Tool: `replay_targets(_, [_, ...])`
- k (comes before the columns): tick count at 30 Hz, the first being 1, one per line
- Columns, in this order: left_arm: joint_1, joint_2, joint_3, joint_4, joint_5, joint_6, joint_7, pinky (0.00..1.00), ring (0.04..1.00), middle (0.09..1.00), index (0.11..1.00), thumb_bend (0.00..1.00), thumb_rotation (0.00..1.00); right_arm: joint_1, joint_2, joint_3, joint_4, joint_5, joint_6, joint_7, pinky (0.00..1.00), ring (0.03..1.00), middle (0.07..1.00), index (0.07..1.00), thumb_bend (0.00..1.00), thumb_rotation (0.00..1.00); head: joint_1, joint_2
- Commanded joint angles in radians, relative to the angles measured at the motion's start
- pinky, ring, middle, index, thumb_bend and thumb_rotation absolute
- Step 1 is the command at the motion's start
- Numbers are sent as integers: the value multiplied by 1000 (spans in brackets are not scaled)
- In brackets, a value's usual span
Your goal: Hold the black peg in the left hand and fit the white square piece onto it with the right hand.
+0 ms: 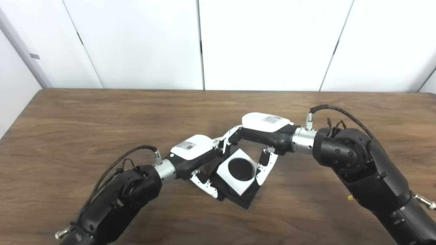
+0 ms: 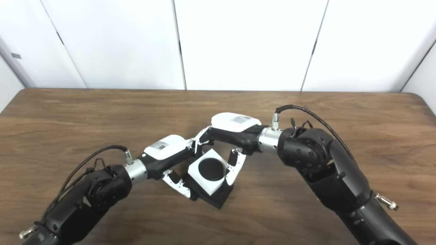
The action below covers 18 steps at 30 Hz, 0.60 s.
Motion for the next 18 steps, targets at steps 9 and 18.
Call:
replay_targets(9, [20, -14, -36, 23, 30, 18, -65, 848, 974, 954, 491, 523, 71, -13, 11, 39, 28, -28, -37, -15, 776, 840, 787, 480, 523, 130, 6, 4])
replay_targets(18, [17, -7, -34, 19, 29, 32, -74, 865, 977, 957, 491, 523, 71, -21, -38, 51, 26, -90, 21, 31, 736, 856, 855, 738, 899, 191, 0, 5])
